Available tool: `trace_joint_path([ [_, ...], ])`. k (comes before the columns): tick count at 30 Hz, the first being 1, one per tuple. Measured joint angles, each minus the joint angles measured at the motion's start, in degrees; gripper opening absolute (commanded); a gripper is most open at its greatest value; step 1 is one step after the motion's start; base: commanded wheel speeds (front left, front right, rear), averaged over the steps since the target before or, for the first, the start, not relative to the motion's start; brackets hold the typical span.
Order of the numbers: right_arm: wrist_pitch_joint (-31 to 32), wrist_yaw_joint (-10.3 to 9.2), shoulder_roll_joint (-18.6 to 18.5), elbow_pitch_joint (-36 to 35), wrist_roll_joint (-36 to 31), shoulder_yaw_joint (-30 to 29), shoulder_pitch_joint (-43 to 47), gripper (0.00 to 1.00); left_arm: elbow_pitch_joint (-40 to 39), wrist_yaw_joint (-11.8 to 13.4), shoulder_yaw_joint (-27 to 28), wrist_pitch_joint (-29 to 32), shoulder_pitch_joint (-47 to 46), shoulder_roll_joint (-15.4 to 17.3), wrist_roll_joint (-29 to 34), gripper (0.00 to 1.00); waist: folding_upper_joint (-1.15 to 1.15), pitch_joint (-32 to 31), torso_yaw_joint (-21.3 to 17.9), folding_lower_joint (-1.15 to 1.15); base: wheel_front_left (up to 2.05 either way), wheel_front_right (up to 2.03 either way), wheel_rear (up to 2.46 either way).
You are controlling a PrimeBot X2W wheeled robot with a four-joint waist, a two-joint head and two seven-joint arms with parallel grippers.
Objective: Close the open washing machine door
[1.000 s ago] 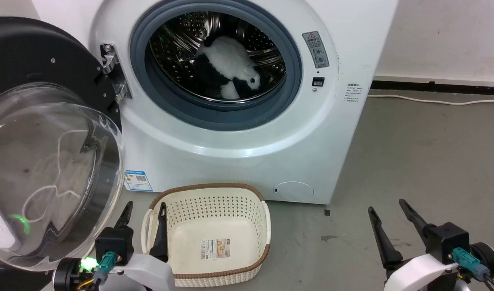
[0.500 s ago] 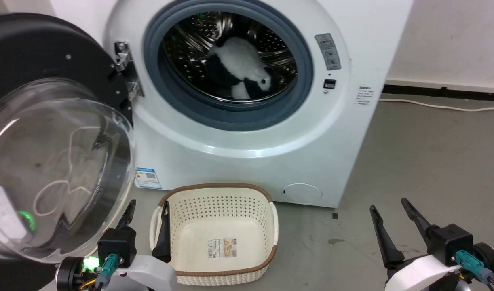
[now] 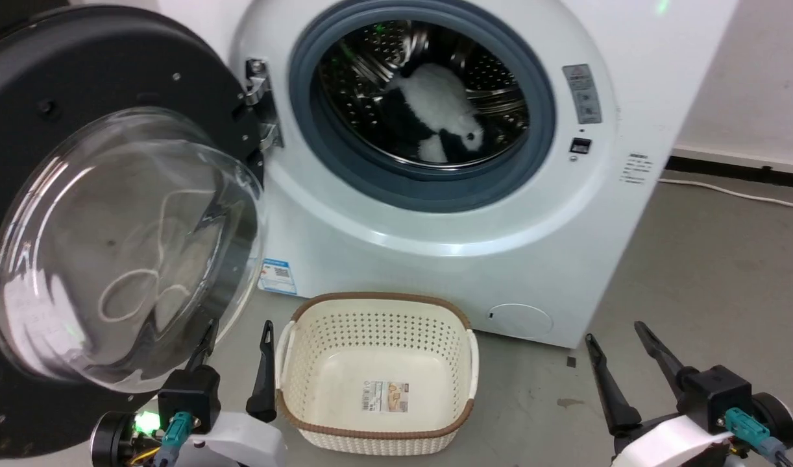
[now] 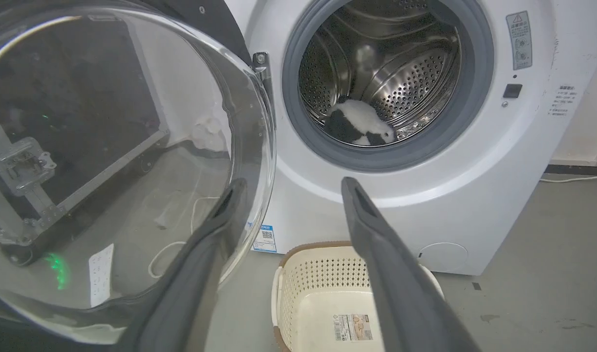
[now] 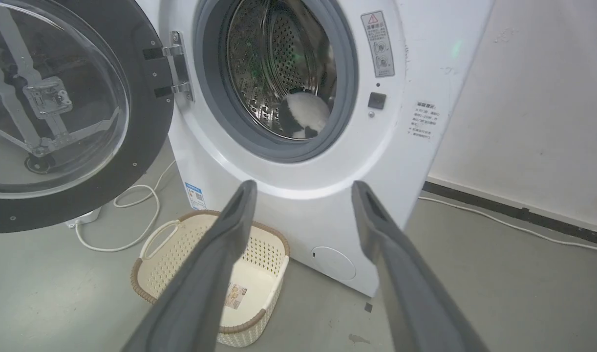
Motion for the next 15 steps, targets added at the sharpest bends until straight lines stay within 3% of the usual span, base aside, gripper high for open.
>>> trace_joint_path([
  [15, -1.9, 0.00, -0.3, 2.2, 0.1, 4.1, -1.8, 1.00, -2.1, 1.8, 0.1, -1.8, 2.1, 0.0, -0.4, 1.00, 0.00, 0.8, 4.2, 0.00, 0.00, 0.00, 0.00],
])
